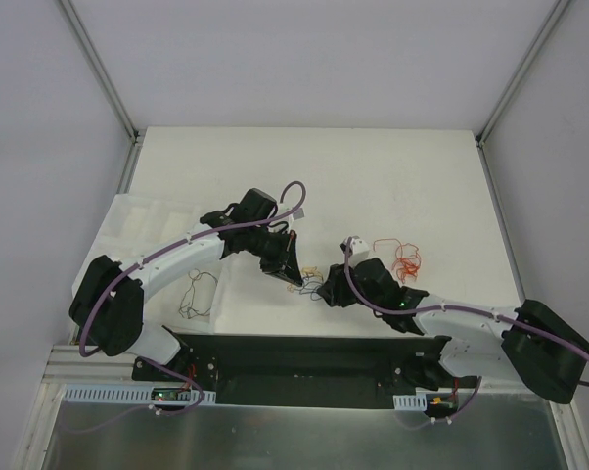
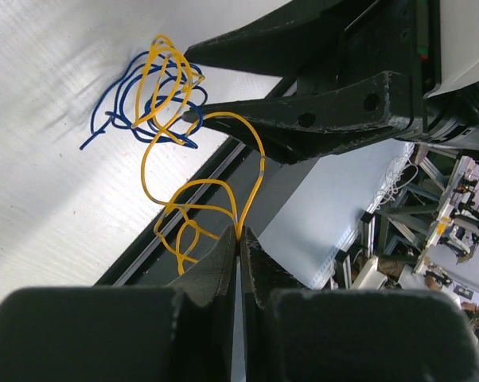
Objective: Untangle the cables
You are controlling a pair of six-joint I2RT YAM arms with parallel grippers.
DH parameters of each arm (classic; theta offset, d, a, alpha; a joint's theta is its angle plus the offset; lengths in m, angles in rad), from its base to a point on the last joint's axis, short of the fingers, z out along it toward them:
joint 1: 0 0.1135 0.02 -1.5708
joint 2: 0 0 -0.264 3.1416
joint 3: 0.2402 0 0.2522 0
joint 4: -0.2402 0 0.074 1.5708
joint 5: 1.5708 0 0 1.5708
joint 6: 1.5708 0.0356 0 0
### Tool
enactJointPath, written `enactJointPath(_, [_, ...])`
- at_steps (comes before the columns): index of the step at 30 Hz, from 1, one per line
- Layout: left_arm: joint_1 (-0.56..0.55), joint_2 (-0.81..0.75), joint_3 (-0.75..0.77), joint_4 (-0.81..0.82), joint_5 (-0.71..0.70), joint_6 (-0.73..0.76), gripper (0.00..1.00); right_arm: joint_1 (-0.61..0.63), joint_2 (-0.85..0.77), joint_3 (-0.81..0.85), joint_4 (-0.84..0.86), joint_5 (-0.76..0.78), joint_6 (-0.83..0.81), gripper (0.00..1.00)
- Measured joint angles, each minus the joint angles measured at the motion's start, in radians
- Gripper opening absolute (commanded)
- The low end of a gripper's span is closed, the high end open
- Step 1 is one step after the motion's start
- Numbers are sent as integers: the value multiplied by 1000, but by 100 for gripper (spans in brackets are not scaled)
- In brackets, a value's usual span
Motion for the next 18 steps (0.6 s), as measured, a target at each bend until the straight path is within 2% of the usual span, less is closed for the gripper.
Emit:
enactJointPath(4, [0,0,0,2,0,0,0,29,53,12,48,32,19,1])
enactJointPath(8, [0,-1,0,3,-10,-1,0,39,79,41,43,75,42,0])
enactJointPath(11, [2,-20,-2,-3,-77,-11,0,42,39,43,-14,148,53,0])
enactJointPath(15, [11,-123,-21,-26,-242,-23,0,33,-137,23,-158,288,84,0])
enactJointPath(18, [29,-239,-30,-47,-379,-24,0,-46,-331,11,-311,380,115,0])
